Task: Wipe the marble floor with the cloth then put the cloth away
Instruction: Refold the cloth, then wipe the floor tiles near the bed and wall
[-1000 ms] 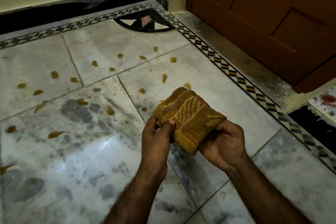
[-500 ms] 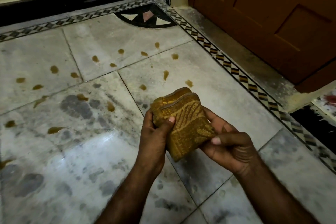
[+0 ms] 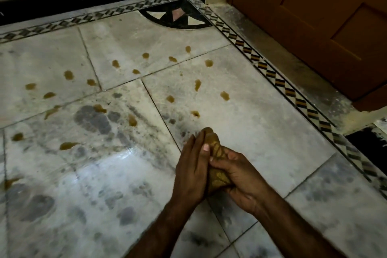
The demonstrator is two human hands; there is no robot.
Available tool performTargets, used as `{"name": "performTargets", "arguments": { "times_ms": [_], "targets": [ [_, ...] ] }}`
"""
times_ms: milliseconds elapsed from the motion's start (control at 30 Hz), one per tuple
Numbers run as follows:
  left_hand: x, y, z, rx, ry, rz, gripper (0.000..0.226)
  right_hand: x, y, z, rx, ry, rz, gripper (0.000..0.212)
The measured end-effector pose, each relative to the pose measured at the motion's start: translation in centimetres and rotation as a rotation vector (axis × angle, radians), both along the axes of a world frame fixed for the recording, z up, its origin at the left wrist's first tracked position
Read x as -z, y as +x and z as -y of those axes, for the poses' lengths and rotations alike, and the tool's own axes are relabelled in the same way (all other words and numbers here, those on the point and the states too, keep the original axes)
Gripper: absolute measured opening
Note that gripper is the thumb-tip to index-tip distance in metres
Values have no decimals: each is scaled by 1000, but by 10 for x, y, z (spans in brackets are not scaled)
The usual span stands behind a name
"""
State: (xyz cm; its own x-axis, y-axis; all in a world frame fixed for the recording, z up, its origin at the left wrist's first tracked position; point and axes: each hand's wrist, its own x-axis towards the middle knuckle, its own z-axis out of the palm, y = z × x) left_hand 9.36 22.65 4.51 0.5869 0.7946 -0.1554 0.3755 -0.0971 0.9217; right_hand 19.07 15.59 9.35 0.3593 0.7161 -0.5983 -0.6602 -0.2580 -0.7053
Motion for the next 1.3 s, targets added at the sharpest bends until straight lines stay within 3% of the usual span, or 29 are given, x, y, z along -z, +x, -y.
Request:
{"name": "performTargets", "arguments": {
  "times_ms": [100,200,267,333,400,467,600,700,1100,1300],
  "targets": [
    [18,-4,-7,41,-62,-43,69,9,9,-1,-46,-57,39,28],
    [35,-12,-23,115,52,-273,68,16,24,-8,-116,-117,209,27],
    [44,-21,-36,156,172,-422,73,13,35,-19,-183,-135,431,25],
    [50,-29,-48,139,271,-471,81,10,40,-32,-315,-199,792,25],
    [56,-32,-60,94,350,-477,83,11,36,-47,-542,-267,1094,44],
    [68,-35,-74,57,434,-512,78,25,26,-62,-759,-310,1185,61],
    [103,-48,-98,115,657,-652,64,73,15,-86,-888,-270,1593,61],
    [116,-48,-108,167,792,-633,60,114,19,-94,-987,-190,1875,62],
    [127,-37,-116,147,840,-623,62,149,44,-139,-857,1,1981,61],
    [120,-14,-118,113,778,-623,65,148,106,-161,-768,-198,2037,57]
  ]
}}
